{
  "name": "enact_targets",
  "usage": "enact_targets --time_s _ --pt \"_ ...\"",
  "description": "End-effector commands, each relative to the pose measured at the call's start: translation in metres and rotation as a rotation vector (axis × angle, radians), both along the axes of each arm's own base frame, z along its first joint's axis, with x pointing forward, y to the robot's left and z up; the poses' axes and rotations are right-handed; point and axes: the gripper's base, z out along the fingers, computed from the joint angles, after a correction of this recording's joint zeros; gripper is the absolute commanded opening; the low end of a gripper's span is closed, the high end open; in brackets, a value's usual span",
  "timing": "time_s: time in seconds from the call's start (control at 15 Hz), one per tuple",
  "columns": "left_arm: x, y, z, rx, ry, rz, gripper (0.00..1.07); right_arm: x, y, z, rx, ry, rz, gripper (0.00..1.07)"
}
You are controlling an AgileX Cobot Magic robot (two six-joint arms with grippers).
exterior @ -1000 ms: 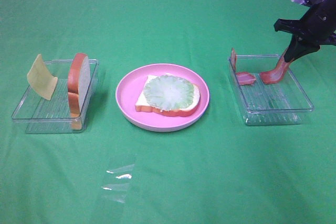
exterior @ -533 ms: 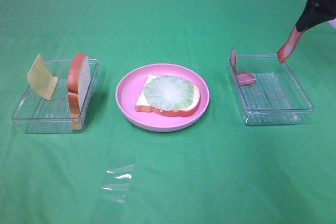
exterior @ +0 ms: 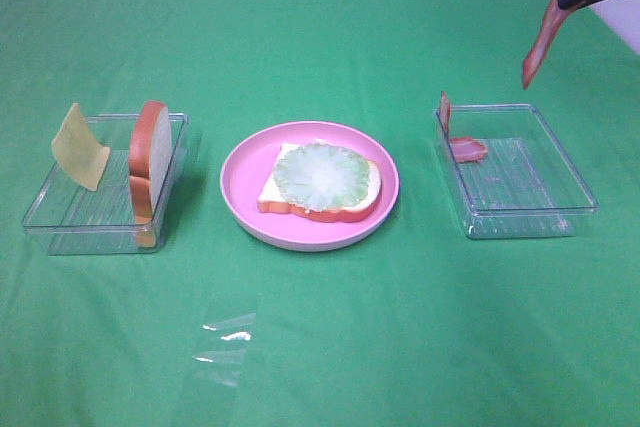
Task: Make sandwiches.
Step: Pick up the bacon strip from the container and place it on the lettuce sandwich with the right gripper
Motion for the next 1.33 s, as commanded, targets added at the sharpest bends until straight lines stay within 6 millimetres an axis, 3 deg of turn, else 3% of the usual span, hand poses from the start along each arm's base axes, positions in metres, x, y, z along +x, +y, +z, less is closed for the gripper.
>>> enact_targets --time_s 0.07,0.4,0.47,0.67,0.93,1.0,1.07,1.33 --pt "-0.002 -0.001 0.001 -0.007 -0.024 -0.008 0.98 -0.016 0.021 -0.003 0.072 -0.050 0.043 0.00" --pt "-0.002 -0.001 0.001 -0.007 -0.024 -0.008 0.98 -0.020 0.120 -0.026 0.175 -0.079 0.245 0.00" --pt "-0.002 -0.001 0.001 -0.007 -0.024 -0.008 0.98 -0.018 0.146 -0.039 0.204 -0.080 0.288 0.00" --pt "-0.002 -0.001 0.001 -0.007 -0.024 -0.008 0.98 -0.007 0.189 -0.073 0.297 -0.064 0.337 0.00" --pt "-0.002 -0.001 0.001 -0.007 -0.024 -0.008 0.98 0.023 0.217 -0.106 0.320 -0.048 0.371 0.00" --pt "-0.002 -0.001 0.001 -0.007 -0.024 -0.008 0.98 0.041 0.225 -0.126 0.331 -0.015 0.374 0.00" --pt "-0.002 -0.001 0.001 -0.007 -0.024 -0.008 0.98 0.047 0.227 -0.135 0.329 -0.004 0.373 0.00" --pt "-0.002 -0.001 0.001 -0.007 -0.024 -0.008 0.98 0.049 0.223 -0.159 0.224 0.046 0.397 0.00"
